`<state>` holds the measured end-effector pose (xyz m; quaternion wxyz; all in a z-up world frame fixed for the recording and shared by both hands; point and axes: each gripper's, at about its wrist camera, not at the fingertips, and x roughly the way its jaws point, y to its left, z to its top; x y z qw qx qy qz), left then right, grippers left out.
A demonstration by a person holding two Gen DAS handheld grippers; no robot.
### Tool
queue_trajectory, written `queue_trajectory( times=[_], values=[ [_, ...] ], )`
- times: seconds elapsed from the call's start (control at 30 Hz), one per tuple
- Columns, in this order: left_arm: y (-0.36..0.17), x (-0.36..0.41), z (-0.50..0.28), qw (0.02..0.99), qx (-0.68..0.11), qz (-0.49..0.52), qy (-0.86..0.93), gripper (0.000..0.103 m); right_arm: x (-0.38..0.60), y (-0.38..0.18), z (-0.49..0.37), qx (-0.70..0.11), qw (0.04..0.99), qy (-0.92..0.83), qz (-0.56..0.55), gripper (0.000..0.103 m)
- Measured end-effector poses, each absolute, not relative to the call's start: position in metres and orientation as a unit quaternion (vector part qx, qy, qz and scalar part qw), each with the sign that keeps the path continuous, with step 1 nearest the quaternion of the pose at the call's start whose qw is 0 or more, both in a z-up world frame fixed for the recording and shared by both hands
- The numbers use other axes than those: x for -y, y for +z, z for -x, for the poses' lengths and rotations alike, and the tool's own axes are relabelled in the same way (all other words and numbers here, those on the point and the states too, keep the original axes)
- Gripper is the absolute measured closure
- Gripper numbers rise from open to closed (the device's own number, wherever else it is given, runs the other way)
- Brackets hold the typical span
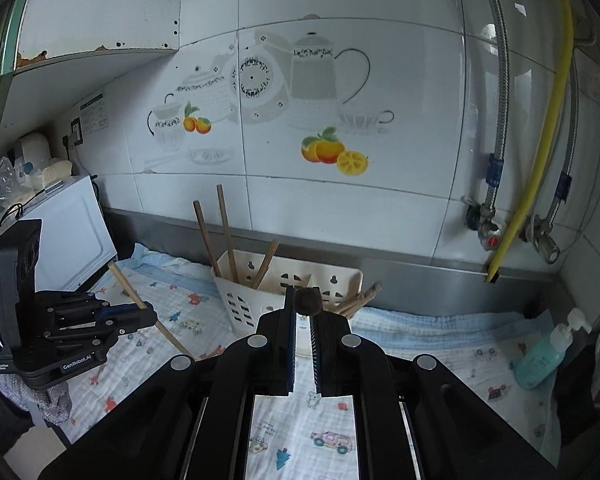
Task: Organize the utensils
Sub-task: 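Lift the left tool's chopstick into the holder while the right tool inserts its chopstick, then open the left tool to release the chopstick while the right tool opens too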
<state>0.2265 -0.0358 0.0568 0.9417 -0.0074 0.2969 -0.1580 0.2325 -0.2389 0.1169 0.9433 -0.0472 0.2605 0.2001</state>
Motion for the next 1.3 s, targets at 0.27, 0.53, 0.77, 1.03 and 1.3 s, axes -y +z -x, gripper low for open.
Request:
queue_trajectory(
  times=[0.27, 0.53, 0.77, 1.03, 1.3],
  values=[
    [0.095, 0.038, -0.233, 0.950, -0.267, -0.001, -0.164, 0.097, 0.243, 0.147, -0.241, -0.253, 0.947, 0.181, 0.076, 0.097],
    [0.151, 0.045, -0.244, 0.966, -0.208, -0.017, -0.154, 0.097, 0.238, 0.135, -0.270, -0.288, 0.938, 0.168, 0.096, 0.097],
    [0.178, 0.045, -0.275, 0.974, -0.186, -0.016, -0.128, 0.097, 0.234, 0.121, -0.288, -0.316, 0.927, 0.174, 0.101, 0.097],
    [0.155, 0.045, -0.317, 0.968, -0.226, -0.019, -0.105, 0.097, 0.224, 0.106, -0.301, -0.340, 0.916, 0.179, 0.120, 0.097],
    [0.131, 0.041, -0.333, 0.962, -0.253, -0.007, -0.106, 0.096, 0.223, 0.093, -0.315, -0.354, 0.911, 0.178, 0.113, 0.097]
  ],
)
